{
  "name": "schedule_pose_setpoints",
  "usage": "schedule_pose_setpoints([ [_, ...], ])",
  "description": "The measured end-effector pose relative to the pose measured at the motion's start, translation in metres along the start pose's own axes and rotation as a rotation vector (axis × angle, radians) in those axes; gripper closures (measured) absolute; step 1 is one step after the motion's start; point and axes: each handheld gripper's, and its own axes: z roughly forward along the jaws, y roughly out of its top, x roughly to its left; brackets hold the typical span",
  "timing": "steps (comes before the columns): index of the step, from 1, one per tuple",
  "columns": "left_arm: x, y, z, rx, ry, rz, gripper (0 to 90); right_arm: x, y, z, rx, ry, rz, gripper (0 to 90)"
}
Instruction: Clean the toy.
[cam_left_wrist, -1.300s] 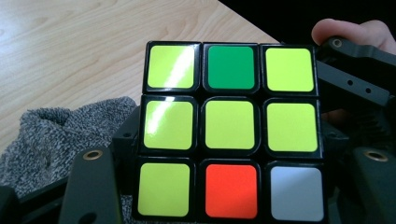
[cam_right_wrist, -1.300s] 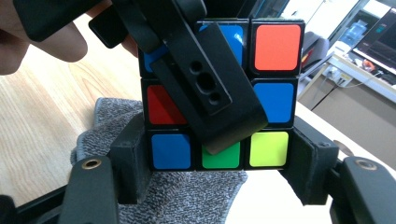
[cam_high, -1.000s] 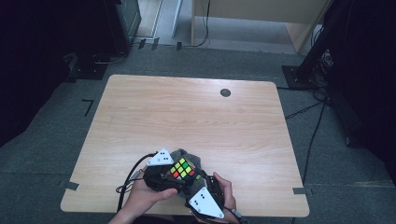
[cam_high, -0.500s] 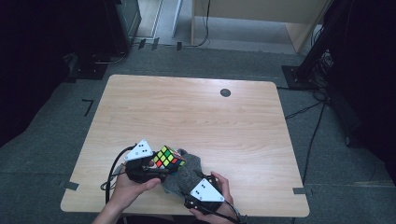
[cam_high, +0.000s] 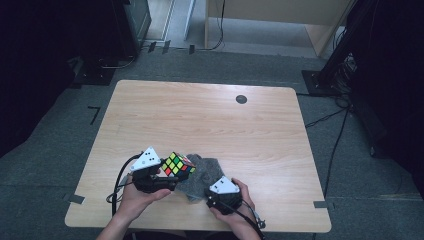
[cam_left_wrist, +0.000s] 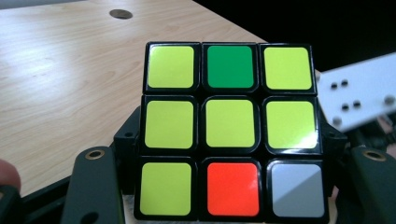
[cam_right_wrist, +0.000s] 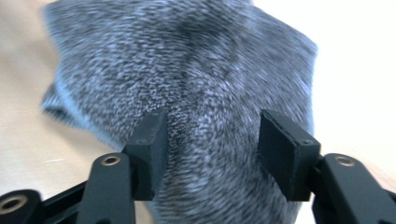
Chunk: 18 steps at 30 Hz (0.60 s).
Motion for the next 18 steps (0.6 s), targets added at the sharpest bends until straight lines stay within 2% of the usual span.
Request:
schedule_pose_setpoints([
  [3, 0.006, 0.002, 0.006, -0.003, 0.03, 0.021, 34.0, -0.021, 0.002, 0.003, 0.011, -0.044, 0.009, 49.5],
  [6, 0.017, 0.003, 0.014, -0.02, 0.059, 0.028, 34.0, -0.04, 0.008, 0.005, 0.012, -0.053, 0.04, 49.8],
  [9, 0.032, 0.002, 0.024, -0.044, 0.089, 0.022, 34.0, -0.055, 0.023, 0.001, -0.043, -0.04, 0.09, 44.2],
  [11, 0.042, 0.0, 0.033, -0.056, 0.099, 0.004, 34.0, -0.059, 0.033, 0.001, -0.073, -0.012, 0.111, 38.0],
  [12, 0.046, -0.002, 0.037, -0.058, 0.111, 0.004, 34.0, -0.06, 0.037, 0.004, -0.071, 0.013, 0.121, 35.0],
  [14, 0.05, -0.008, 0.043, -0.055, 0.124, 0.034, 34.1, -0.059, 0.041, 0.013, -0.039, 0.073, 0.139, 29.3],
  [17, 0.05, -0.018, 0.046, -0.076, 0.125, 0.101, 34.1, -0.051, 0.038, 0.027, 0.001, 0.105, 0.126, 26.6],
  [18, 0.05, -0.02, 0.046, -0.082, 0.127, 0.12, 34.1, -0.048, 0.037, 0.03, 0.002, 0.114, 0.119, 28.5],
])
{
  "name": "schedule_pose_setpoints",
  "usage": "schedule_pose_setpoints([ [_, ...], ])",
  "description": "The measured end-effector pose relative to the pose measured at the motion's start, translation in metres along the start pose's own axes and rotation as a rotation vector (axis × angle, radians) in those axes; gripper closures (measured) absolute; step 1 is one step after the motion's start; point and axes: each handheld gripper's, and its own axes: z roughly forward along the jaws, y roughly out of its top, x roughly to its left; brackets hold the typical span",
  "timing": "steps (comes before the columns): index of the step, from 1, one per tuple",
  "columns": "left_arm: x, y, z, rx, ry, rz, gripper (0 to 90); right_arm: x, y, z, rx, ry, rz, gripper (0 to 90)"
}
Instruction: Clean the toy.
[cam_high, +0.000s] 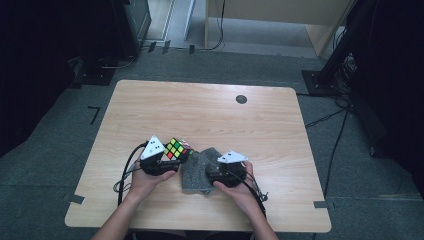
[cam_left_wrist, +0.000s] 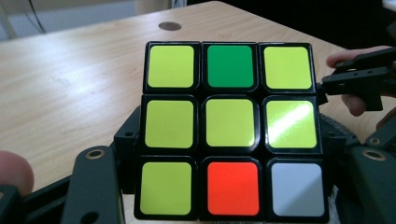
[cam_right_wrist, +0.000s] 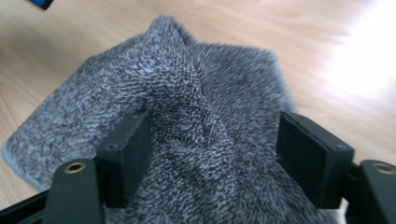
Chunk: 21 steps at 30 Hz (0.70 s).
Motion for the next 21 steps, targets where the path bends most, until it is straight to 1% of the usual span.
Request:
schedule_pose_setpoints([
  [1, 0.0, -0.001, 0.0, -0.009, 0.001, 0.011, 34.1, 0.002, -0.001, 0.004, 0.011, 0.002, -0.01, 29.9],
  [3, 0.001, -0.001, 0.001, -0.018, 0.014, 0.01, 34.2, 0.004, -0.002, 0.01, 0.024, 0.0, -0.031, 31.2],
  [4, 0.0, -0.001, 0.001, -0.021, 0.022, 0.009, 34.1, 0.003, -0.001, 0.012, 0.021, -0.004, -0.033, 31.7],
  [6, -0.002, 0.0, 0.001, -0.031, 0.019, 0.014, 34.1, -0.001, -0.001, 0.016, 0.029, 0.001, -0.017, 31.7],
  [7, -0.004, 0.0, 0.0, -0.035, 0.03, 0.031, 34.2, -0.002, -0.002, 0.019, 0.03, 0.01, -0.012, 31.3],
  [8, -0.005, -0.001, 0.0, -0.048, 0.042, 0.047, 34.2, -0.003, -0.002, 0.019, 0.026, 0.009, -0.017, 31.4],
  [9, -0.006, -0.002, 0.0, -0.066, 0.085, 0.063, 34.2, -0.003, -0.002, 0.019, 0.025, -0.002, -0.031, 31.8],
  [10, -0.006, -0.003, 0.001, -0.083, 0.149, 0.067, 34.2, -0.003, -0.003, 0.02, 0.024, -0.029, -0.047, 31.0],
  [11, -0.005, -0.005, 0.0, -0.098, 0.185, 0.05, 34.3, -0.004, -0.003, 0.019, 0.024, -0.041, -0.043, 30.8],
  [12, -0.001, -0.006, 0.0, -0.119, 0.174, 0.019, 34.3, -0.005, -0.003, 0.019, 0.025, -0.057, -0.039, 30.7],
  [13, 0.003, -0.008, 0.0, -0.121, 0.148, -0.009, 34.3, -0.005, -0.003, 0.017, 0.026, -0.088, -0.041, 31.4],
  [14, 0.005, -0.009, 0.0, -0.112, 0.144, -0.02, 34.3, -0.004, -0.003, 0.015, 0.025, -0.126, -0.051, 33.6],
  [15, 0.006, -0.01, 0.0, -0.098, 0.155, -0.025, 34.3, -0.003, -0.002, 0.011, 0.021, -0.154, -0.056, 35.2],
  [16, 0.006, -0.01, 0.0, -0.098, 0.155, -0.025, 34.3, -0.003, -0.001, 0.005, 0.0, -0.168, -0.05, 35.8],
  [17, 0.006, -0.012, 0.001, -0.092, 0.135, -0.043, 34.3, -0.003, 0.0, -0.002, -0.034, -0.163, -0.033, 36.6],
  [18, 0.005, -0.013, 0.002, -0.07, 0.15, -0.058, 34.2, -0.003, 0.002, -0.008, -0.072, -0.152, -0.011, 36.9],
  [19, 0.004, -0.015, 0.003, -0.052, 0.154, -0.069, 34.1, -0.002, 0.004, -0.014, -0.1, -0.136, 0.014, 36.2],
  [20, 0.003, -0.017, 0.005, -0.041, 0.14, -0.077, 34.1, -0.001, 0.006, -0.018, -0.121, -0.123, 0.016, 35.8],
  [21, 0.002, -0.019, 0.007, -0.031, 0.135, -0.081, 34.1, 0.001, 0.008, -0.02, -0.132, -0.115, 0.01, 35.1],
])
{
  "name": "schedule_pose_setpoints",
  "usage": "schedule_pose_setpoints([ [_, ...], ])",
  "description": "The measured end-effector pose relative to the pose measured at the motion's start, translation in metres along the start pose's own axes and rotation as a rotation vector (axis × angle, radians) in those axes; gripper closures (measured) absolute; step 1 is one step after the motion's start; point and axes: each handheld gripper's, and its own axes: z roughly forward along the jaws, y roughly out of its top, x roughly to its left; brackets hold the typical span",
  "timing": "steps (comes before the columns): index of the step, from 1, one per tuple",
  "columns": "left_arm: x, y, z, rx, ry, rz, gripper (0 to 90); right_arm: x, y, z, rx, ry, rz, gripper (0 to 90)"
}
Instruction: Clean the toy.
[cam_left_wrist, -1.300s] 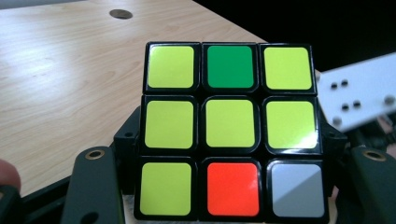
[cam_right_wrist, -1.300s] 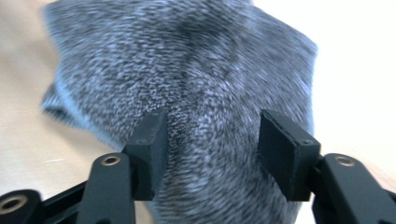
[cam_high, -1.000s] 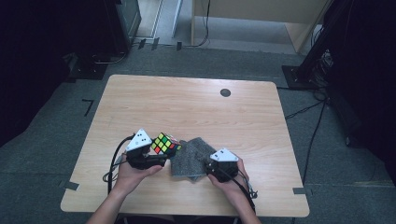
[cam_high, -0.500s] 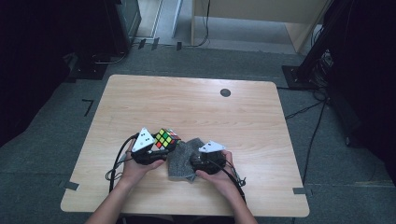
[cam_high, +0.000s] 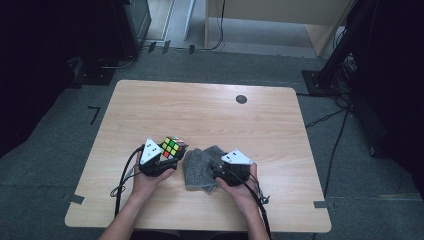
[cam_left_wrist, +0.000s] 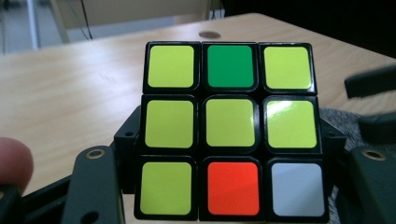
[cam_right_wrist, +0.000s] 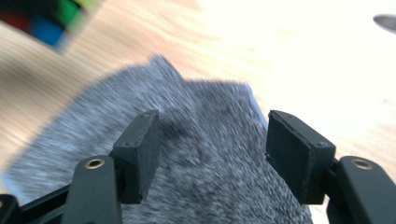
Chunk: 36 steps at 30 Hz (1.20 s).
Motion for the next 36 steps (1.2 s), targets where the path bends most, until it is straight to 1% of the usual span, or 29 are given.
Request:
schedule_pose_setpoints([
  [2, -0.003, -0.006, 0.005, 0.022, -0.013, -0.003, 34.1, 0.005, 0.003, 0.001, -0.005, 0.039, -0.009, 33.5],
  [3, -0.005, -0.009, 0.008, 0.039, -0.025, -0.007, 34.1, 0.008, 0.003, 0.004, 0.009, 0.064, -0.008, 32.0],
  [4, -0.008, -0.01, 0.009, 0.053, -0.016, 0.012, 34.1, 0.012, 0.002, 0.008, 0.029, 0.087, -0.011, 30.5],
  [5, -0.01, -0.009, 0.009, 0.049, -0.012, 0.03, 34.1, 0.015, 0.0, 0.013, 0.05, 0.11, -0.016, 29.7],
  [6, -0.01, -0.009, 0.008, 0.045, -0.025, 0.038, 34.2, 0.018, -0.003, 0.019, 0.072, 0.12, -0.019, 29.5],
  [7, -0.01, -0.01, 0.008, 0.049, -0.03, 0.042, 34.1, 0.021, -0.007, 0.024, 0.091, 0.114, -0.021, 29.6],
  [8, -0.01, -0.011, 0.009, 0.063, -0.034, 0.039, 34.2, 0.022, -0.011, 0.029, 0.112, 0.101, -0.02, 30.9],
  [9, -0.01, -0.011, 0.009, 0.069, -0.036, 0.049, 34.2, 0.022, -0.015, 0.033, 0.126, 0.086, -0.014, 34.2],
  [10, -0.01, -0.011, 0.007, 0.054, -0.039, 0.057, 34.2, 0.022, -0.018, 0.036, 0.121, 0.07, -0.002, 37.9],
  [11, -0.011, -0.012, 0.004, 0.027, -0.037, 0.056, 34.2, 0.022, -0.02, 0.036, 0.107, 0.053, -0.001, 44.3],
  [12, -0.011, -0.012, 0.004, 0.027, -0.037, 0.056, 34.2, 0.021, -0.02, 0.035, 0.104, 0.035, -0.001, 51.2],
  [13, -0.01, -0.014, -0.001, -0.004, -0.069, 0.054, 34.2, 0.019, -0.019, 0.034, 0.104, 0.02, -0.006, 60.2],
  [14, -0.01, -0.014, -0.001, -0.004, -0.069, 0.054, 34.1, 0.017, -0.019, 0.033, 0.108, 0.012, -0.005, 66.6],
  [15, -0.011, -0.014, -0.001, -0.005, -0.09, 0.067, 34.2, 0.015, -0.018, 0.032, 0.114, 0.017, -0.003, 71.0],
  [16, -0.012, -0.015, -0.001, -0.004, -0.106, 0.079, 34.2, 0.011, -0.016, 0.031, 0.121, 0.02, -0.001, 73.8],
  [17, -0.013, -0.015, -0.002, -0.013, -0.119, 0.095, 34.2, 0.007, -0.014, 0.028, 0.123, 0.027, 0.013, 75.5],
  [18, -0.014, -0.015, -0.004, -0.025, -0.135, 0.11, 34.2, 0.002, -0.011, 0.023, 0.109, 0.042, 0.037, 76.0],
  [20, -0.019, -0.016, -0.008, -0.05, -0.154, 0.148, 34.2, -0.006, -0.004, 0.006, 0.025, 0.108, 0.093, 76.2],
  [22, -0.023, -0.017, -0.01, -0.054, -0.158, 0.19, 34.2, -0.006, 0.003, -0.018, -0.076, 0.156, 0.091, 76.1],
  [23, -0.025, -0.017, -0.011, -0.053, -0.16, 0.204, 34.2, -0.005, 0.006, -0.031, -0.128, 0.179, 0.09, 76.0],
  [24, -0.027, -0.018, -0.011, -0.053, -0.166, 0.211, 34.2, -0.003, 0.01, -0.043, -0.167, 0.214, 0.09, 75.9],
  [26, -0.033, -0.017, -0.013, -0.058, -0.18, 0.233, 34.2, 0.005, 0.018, -0.059, -0.219, 0.264, 0.076, 75.7],
  [27, -0.036, -0.016, -0.015, -0.062, -0.182, 0.245, 34.2, 0.008, 0.021, -0.064, -0.237, 0.283, 0.074, 75.5],
  [28, -0.04, -0.015, -0.017, -0.07, -0.185, 0.256, 34.2, 0.012, 0.024, -0.065, -0.245, 0.305, 0.084, 75.4],
  [30, -0.045, -0.011, -0.023, -0.092, -0.203, 0.265, 34.2, 0.019, 0.028, -0.062, -0.243, 0.34, 0.095, 75.2],
  [33, -0.053, -0.005, -0.034, -0.124, -0.22, 0.291, 34.2, 0.028, 0.027, -0.051, -0.209, 0.366, 0.091, 74.8],
  [34, -0.054, -0.004, -0.037, -0.119, -0.203, 0.304, 34.2, 0.029, 0.025, -0.047, -0.203, 0.369, 0.093, 74.7],
  [35, -0.053, -0.003, -0.039, -0.116, -0.2, 0.313, 34.2, 0.029, 0.022, -0.045, -0.217, 0.377, 0.12, 74.7],
  [36, -0.052, -0.003, -0.04, -0.116, -0.207, 0.31, 34.2, 0.028, 0.021, -0.043, -0.214, 0.378, 0.129, 74.7],
])
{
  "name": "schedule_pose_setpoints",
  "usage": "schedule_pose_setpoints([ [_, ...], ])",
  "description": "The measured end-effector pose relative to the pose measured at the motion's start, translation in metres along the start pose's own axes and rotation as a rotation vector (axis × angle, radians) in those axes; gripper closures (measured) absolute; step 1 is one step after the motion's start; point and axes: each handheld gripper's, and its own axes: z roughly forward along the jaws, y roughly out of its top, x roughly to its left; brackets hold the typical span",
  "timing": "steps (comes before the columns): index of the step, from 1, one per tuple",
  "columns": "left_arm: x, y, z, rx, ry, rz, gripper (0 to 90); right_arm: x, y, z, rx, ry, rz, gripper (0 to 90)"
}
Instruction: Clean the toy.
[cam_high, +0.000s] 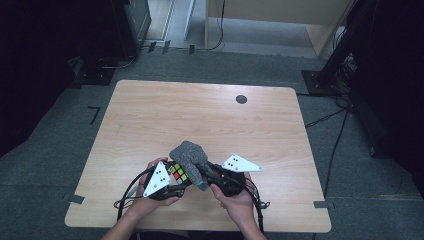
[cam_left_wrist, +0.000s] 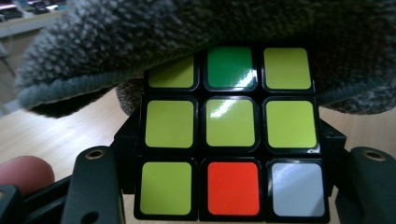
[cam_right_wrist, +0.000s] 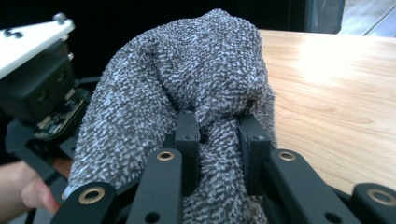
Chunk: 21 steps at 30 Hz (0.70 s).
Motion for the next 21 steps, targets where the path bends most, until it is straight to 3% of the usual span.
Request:
schedule_pose_setpoints([
  [2, 0.001, 0.0, -0.001, 0.0, -0.009, -0.007, 34.2, -0.002, -0.002, 0.001, 0.027, -0.049, -0.032, 74.4],
  [5, 0.001, -0.001, 0.003, 0.012, -0.027, -0.022, 34.2, -0.003, -0.002, -0.002, 0.053, -0.069, -0.025, 74.4],
  [7, 0.0, -0.001, 0.006, 0.011, -0.046, -0.033, 34.2, -0.001, 0.0, -0.006, 0.03, -0.05, -0.014, 74.3],
  [9, -0.003, 0.001, 0.008, 0.021, -0.045, -0.025, 34.2, 0.006, 0.005, -0.01, -0.012, 0.003, -0.008, 73.8],
  [13, -0.002, 0.004, 0.006, 0.014, -0.04, -0.022, 34.2, 0.015, 0.006, -0.009, -0.015, -0.019, -0.043, 72.5],
  [18, 0.004, 0.006, 0.002, 0.005, -0.03, -0.037, 34.2, -0.006, -0.004, -0.007, 0.029, -0.076, 0.058, 73.3],
  [21, 0.006, 0.004, 0.007, 0.027, -0.021, -0.058, 34.2, -0.006, -0.003, -0.01, 0.059, -0.053, 0.077, 74.2],
])
